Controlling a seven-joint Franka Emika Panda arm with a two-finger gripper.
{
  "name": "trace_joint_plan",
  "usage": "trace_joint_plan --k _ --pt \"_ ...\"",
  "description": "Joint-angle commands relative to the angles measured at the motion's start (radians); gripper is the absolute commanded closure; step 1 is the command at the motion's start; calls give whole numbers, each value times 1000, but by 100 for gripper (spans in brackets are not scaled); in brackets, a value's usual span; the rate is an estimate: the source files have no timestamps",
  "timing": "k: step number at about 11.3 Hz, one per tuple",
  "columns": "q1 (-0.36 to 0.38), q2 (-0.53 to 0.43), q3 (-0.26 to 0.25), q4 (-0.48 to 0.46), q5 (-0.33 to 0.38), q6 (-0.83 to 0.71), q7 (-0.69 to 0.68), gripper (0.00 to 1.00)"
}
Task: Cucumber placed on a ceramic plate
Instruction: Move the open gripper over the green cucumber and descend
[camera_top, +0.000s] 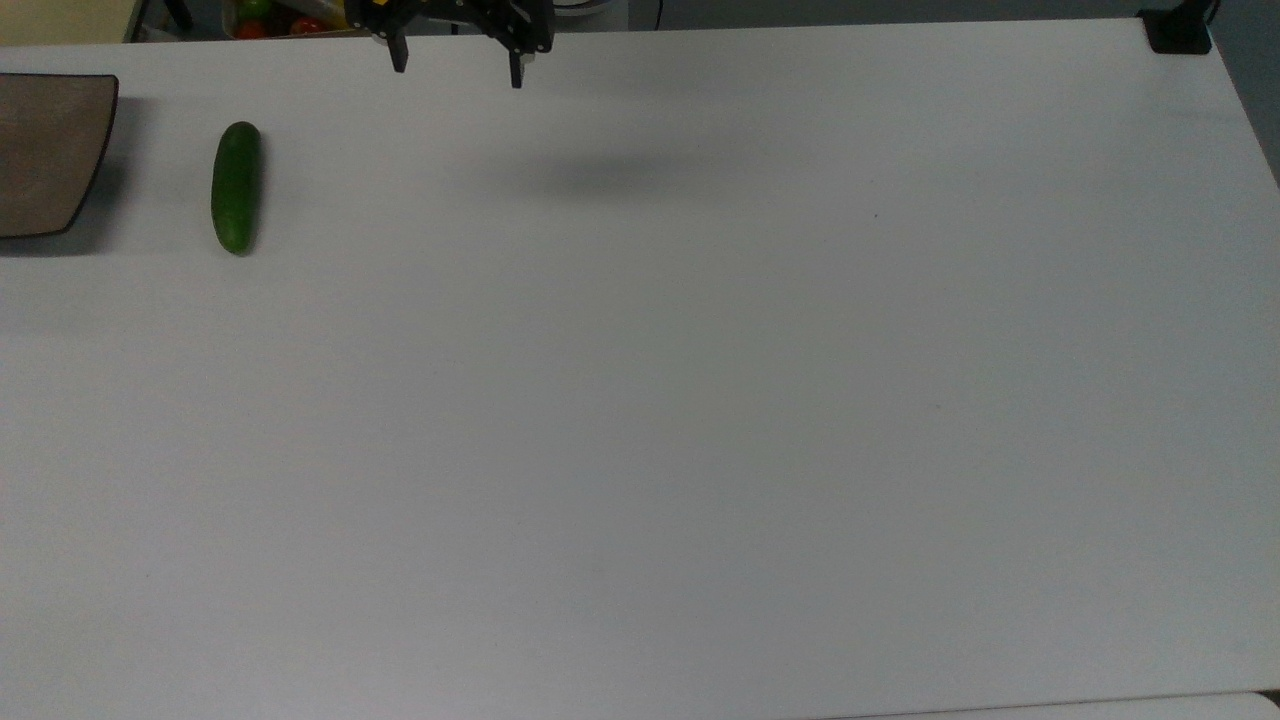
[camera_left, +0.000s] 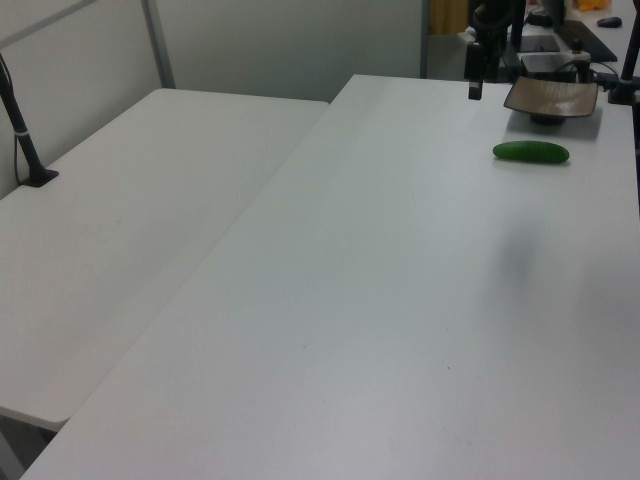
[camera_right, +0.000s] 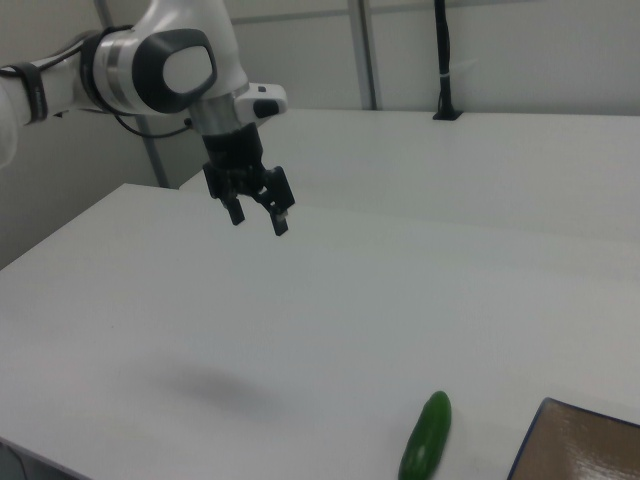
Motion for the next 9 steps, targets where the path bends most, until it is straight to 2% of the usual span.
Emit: trace_joint_plan --k 1,5,7,9 --pt "-33 -30 -13 -93 -61 70 -31 0" --pt "-76 -22 -54 -167 -138 171 -45 0" --pt "-85 -16 -80 -198 -161 215 -71 0" --pt "-114 -13 -83 -233 -172 264 -94 0"
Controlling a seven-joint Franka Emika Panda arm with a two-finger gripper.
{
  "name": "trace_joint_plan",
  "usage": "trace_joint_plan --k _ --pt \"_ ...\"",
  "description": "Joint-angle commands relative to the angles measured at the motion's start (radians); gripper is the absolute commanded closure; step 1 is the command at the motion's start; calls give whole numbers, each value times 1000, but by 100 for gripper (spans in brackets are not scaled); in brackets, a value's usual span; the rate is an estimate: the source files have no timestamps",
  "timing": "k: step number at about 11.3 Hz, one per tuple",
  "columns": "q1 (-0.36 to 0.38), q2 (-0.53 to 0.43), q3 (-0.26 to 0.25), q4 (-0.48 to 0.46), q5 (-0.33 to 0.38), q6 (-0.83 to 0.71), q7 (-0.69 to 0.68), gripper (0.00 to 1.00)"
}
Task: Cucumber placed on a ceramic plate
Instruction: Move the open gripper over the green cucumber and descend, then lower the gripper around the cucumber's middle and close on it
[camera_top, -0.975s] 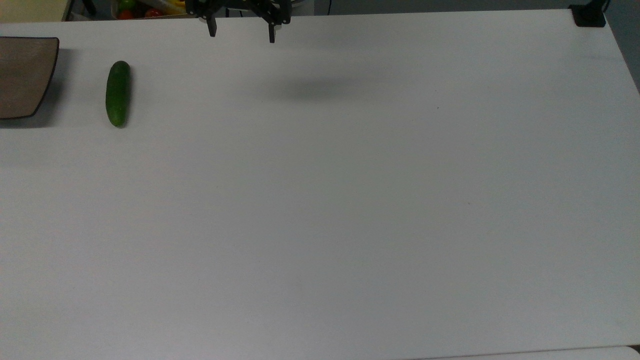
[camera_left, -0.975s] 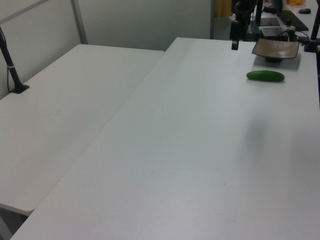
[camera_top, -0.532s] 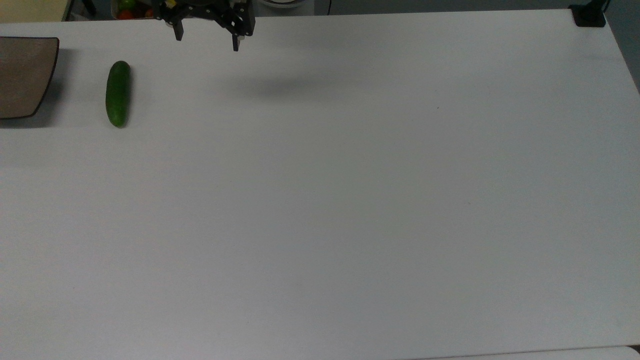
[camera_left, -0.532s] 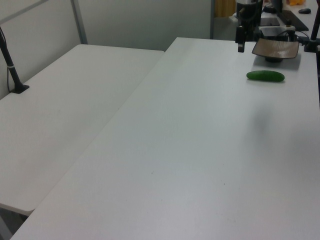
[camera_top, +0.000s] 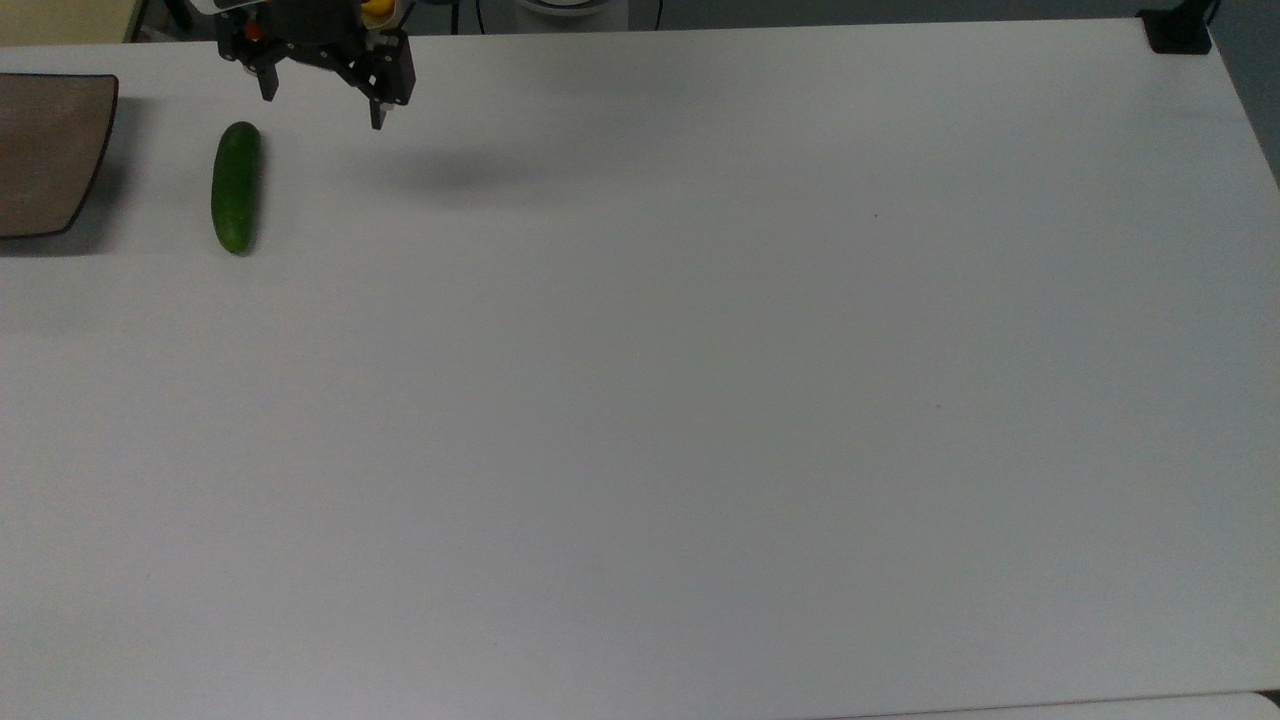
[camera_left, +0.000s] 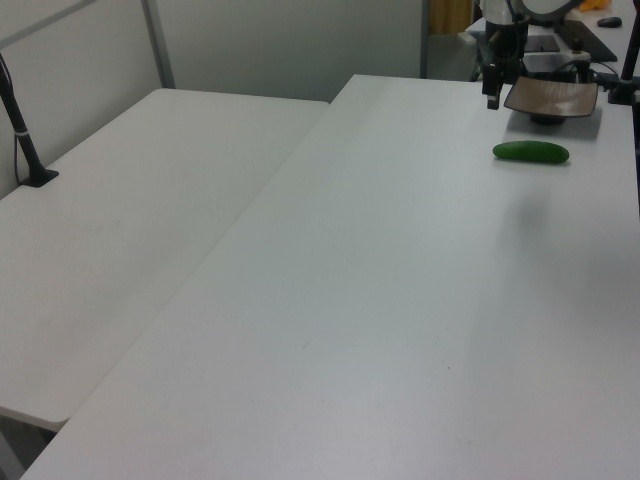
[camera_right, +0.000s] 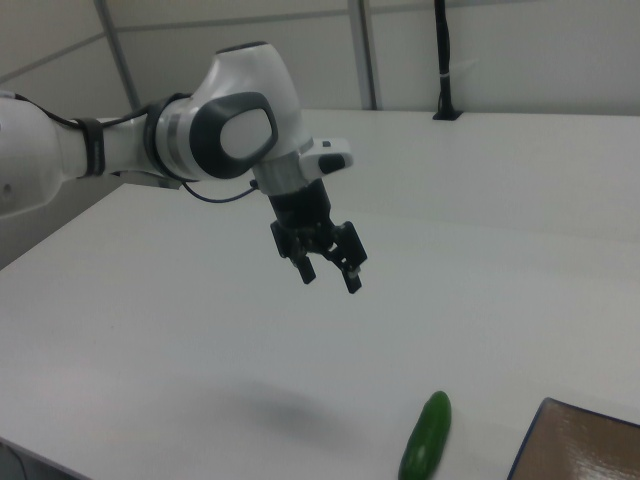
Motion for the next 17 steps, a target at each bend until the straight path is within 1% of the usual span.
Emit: trace_joint_plan --k 1,3,5,7,11,15,17 --pt "-36 -3 -7 -67 -30 85 -45 0" --pt "-62 30 -7 -67 -53 104 -52 0" --pt "-89 78 -9 -87 -58 171 -53 0" --pt "-114 136 -12 -87 -60 220 -58 0" --pt "-160 178 -12 -93 -83 234 -59 0" --pt "-197 236 -11 -93 -95 306 -59 0" --pt "-212 271 -11 -90 -127 316 -58 0"
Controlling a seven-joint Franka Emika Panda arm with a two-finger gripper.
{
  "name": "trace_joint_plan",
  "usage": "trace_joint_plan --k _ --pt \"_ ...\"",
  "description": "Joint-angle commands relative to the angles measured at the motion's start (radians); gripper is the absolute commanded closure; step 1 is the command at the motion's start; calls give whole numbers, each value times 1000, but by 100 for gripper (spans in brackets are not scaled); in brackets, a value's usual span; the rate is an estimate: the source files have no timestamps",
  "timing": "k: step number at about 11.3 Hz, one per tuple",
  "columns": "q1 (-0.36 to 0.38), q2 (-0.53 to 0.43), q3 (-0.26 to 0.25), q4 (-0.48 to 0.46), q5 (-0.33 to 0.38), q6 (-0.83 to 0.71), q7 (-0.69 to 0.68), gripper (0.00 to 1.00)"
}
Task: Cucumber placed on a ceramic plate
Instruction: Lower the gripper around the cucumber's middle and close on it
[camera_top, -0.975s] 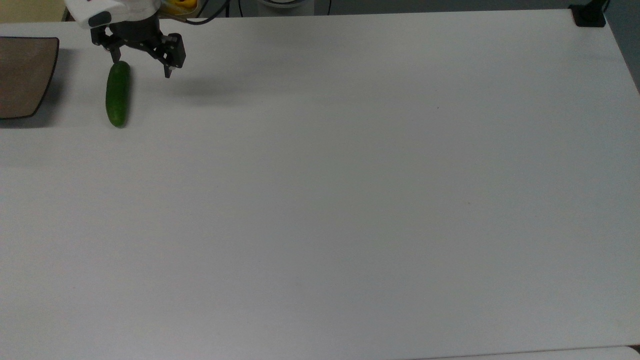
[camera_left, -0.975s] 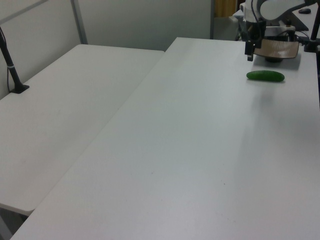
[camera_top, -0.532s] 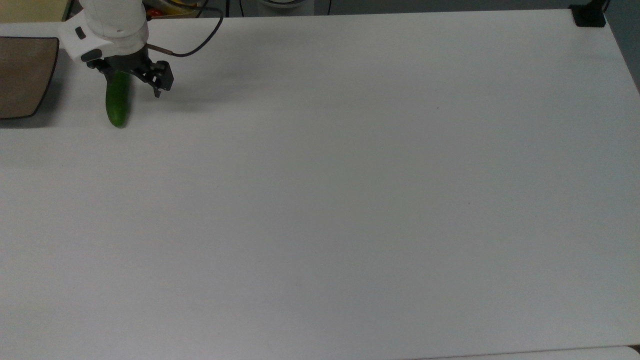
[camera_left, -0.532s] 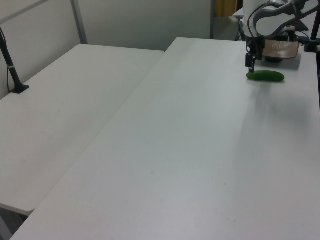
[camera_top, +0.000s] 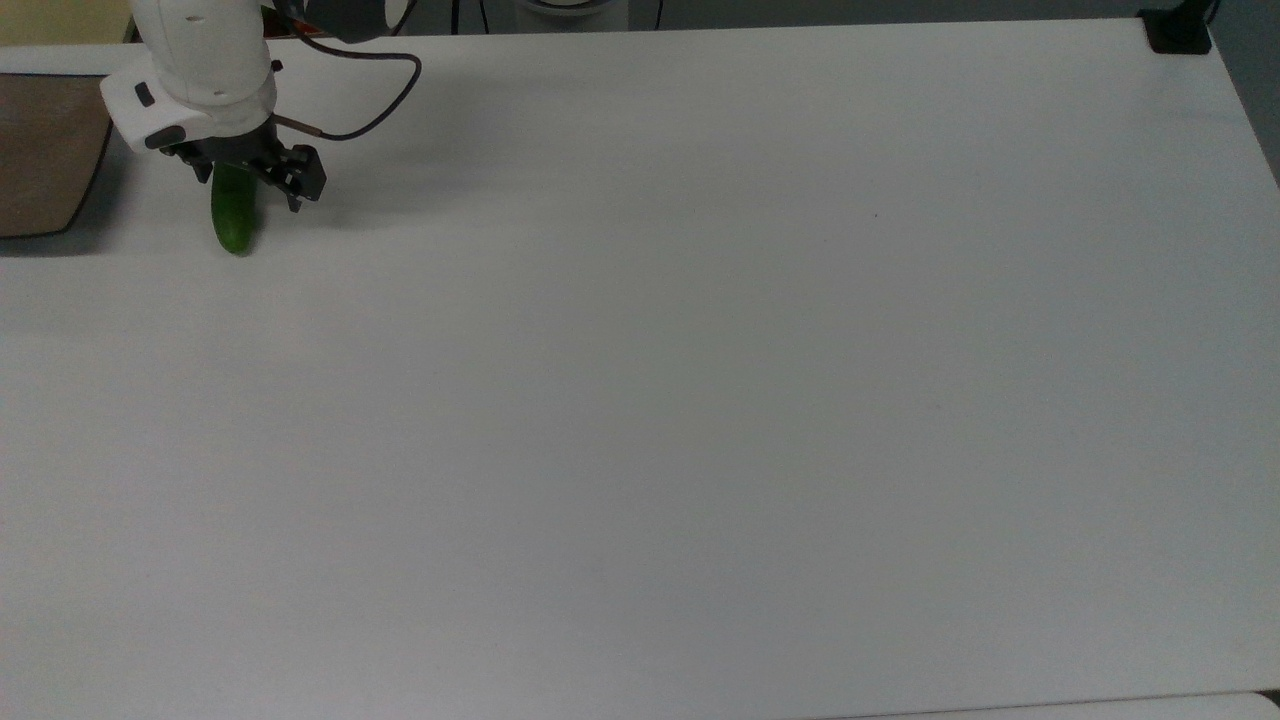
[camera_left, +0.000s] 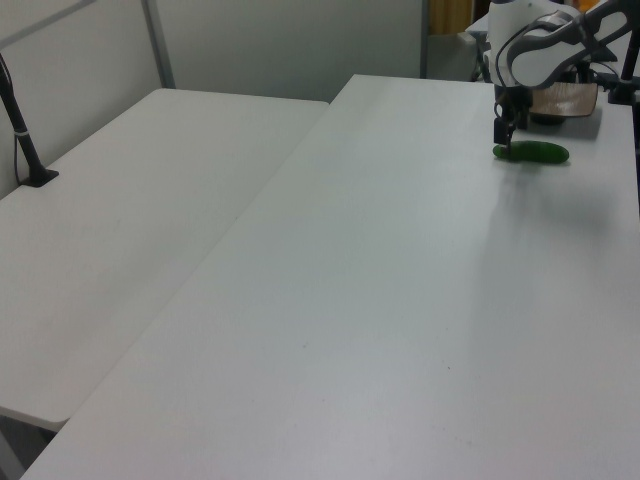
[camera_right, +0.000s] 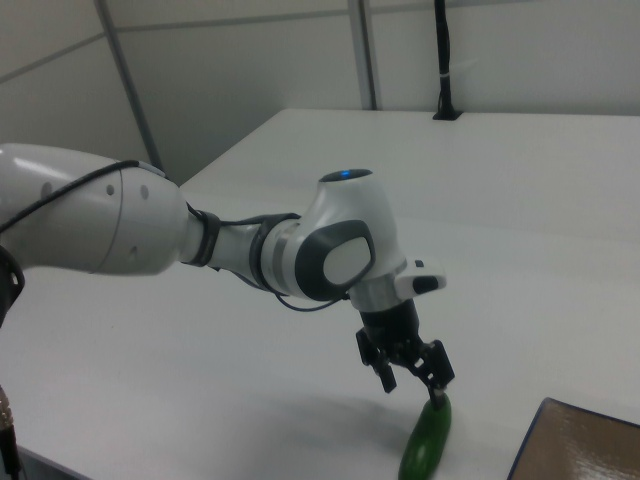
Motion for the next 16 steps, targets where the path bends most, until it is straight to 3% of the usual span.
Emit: trace_joint_plan --k 1,9,13,16 --pt "-19 31 -1 -7 -44 35 -18 0" --pt "-41 71 -2 -5 -92 52 -15 0" --pt "-41 72 -1 -8 -110 49 -9 35" --pt "-41 72 -2 -8 -110 49 -9 40"
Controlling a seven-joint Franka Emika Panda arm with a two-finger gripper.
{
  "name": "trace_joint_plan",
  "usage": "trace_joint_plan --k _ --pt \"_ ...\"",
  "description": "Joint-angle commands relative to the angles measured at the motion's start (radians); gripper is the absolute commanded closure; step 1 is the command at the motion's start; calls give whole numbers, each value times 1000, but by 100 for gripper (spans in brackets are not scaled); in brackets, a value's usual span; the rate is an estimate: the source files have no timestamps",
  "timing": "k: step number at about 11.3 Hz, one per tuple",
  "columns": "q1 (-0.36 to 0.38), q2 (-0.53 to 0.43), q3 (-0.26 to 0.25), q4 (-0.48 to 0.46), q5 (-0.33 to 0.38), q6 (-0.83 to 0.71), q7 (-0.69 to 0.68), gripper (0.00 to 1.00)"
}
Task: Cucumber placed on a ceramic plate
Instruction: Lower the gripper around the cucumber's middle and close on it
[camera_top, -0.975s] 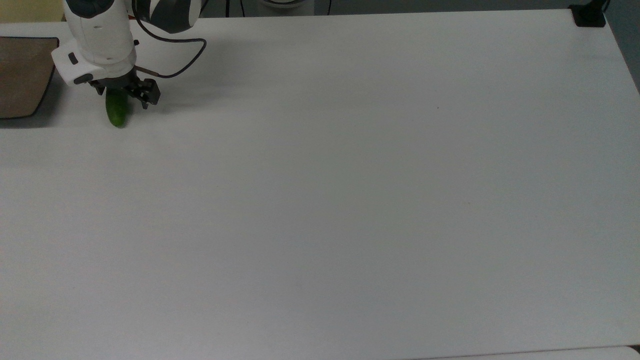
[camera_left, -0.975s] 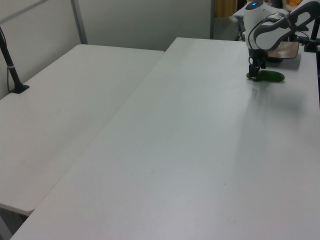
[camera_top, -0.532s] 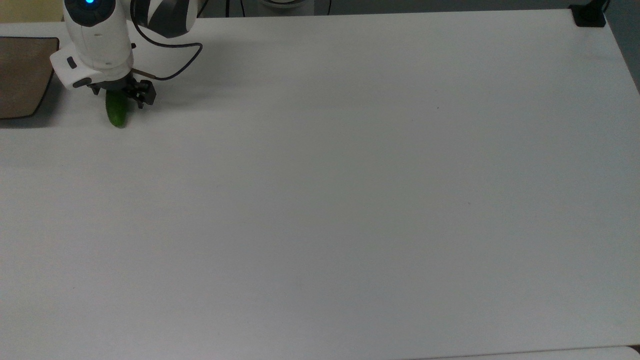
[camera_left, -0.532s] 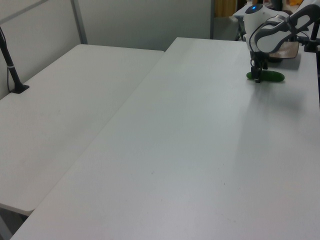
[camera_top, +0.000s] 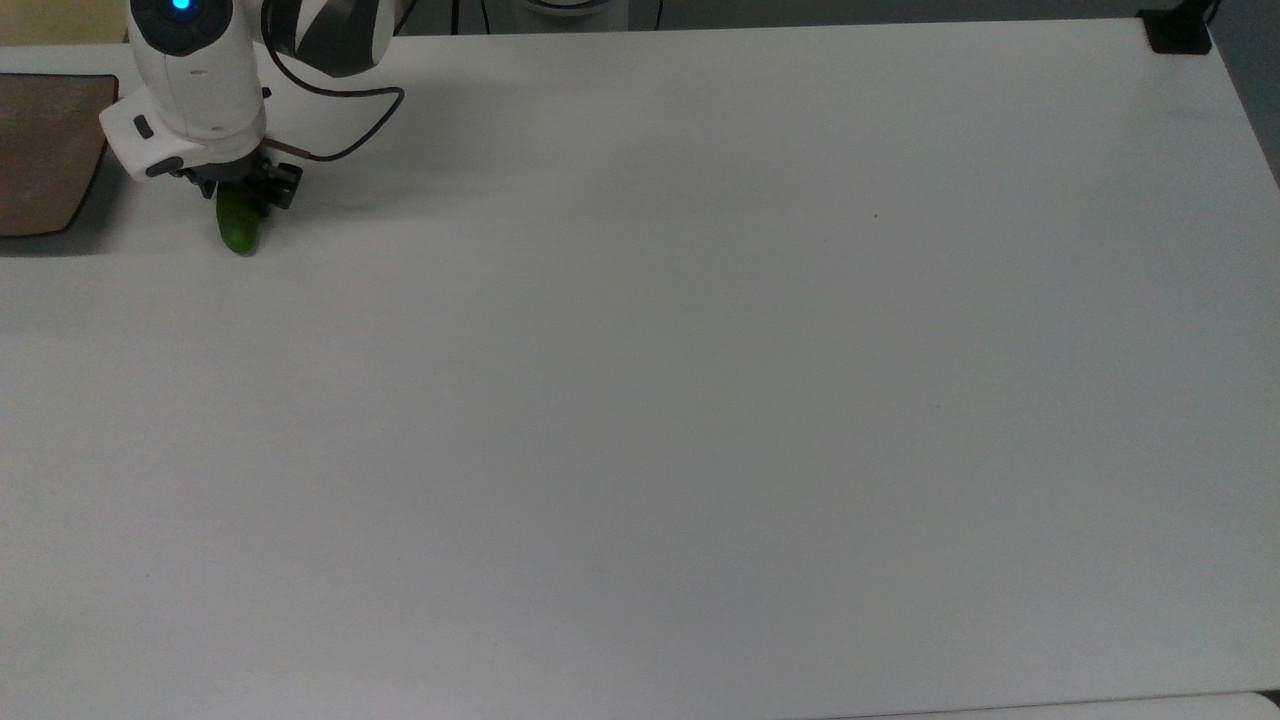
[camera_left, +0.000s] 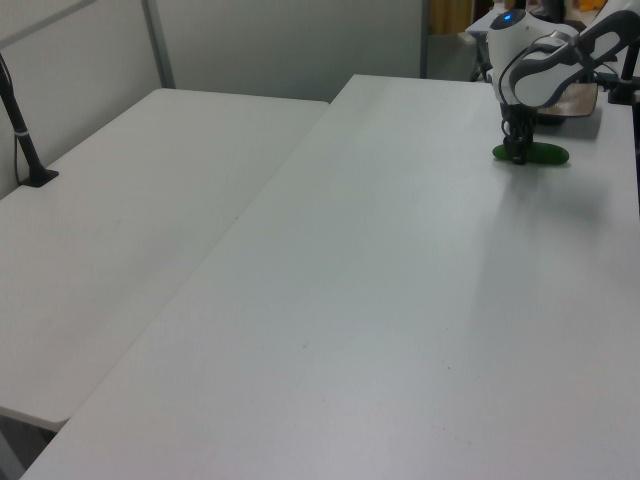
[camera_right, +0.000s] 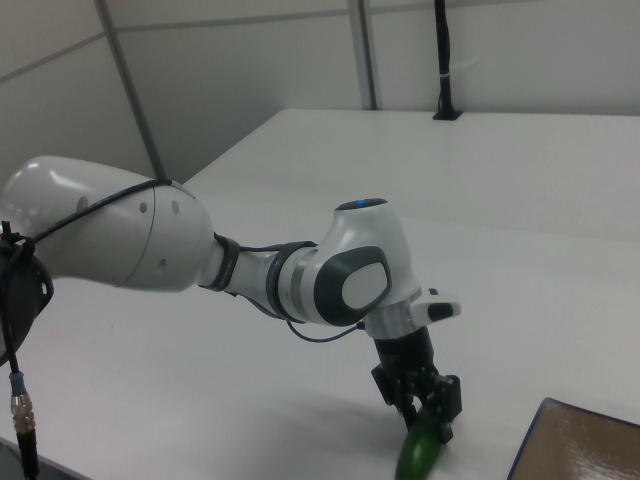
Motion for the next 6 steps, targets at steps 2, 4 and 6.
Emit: trace_joint_plan --k 2,4,6 --pt "-1 -3 -1 -8 -20 24 -8 40" --pt "-1 -3 -1 -6 -20 22 -6 40" --pt "-1 -3 -2 -6 -20 22 -6 47"
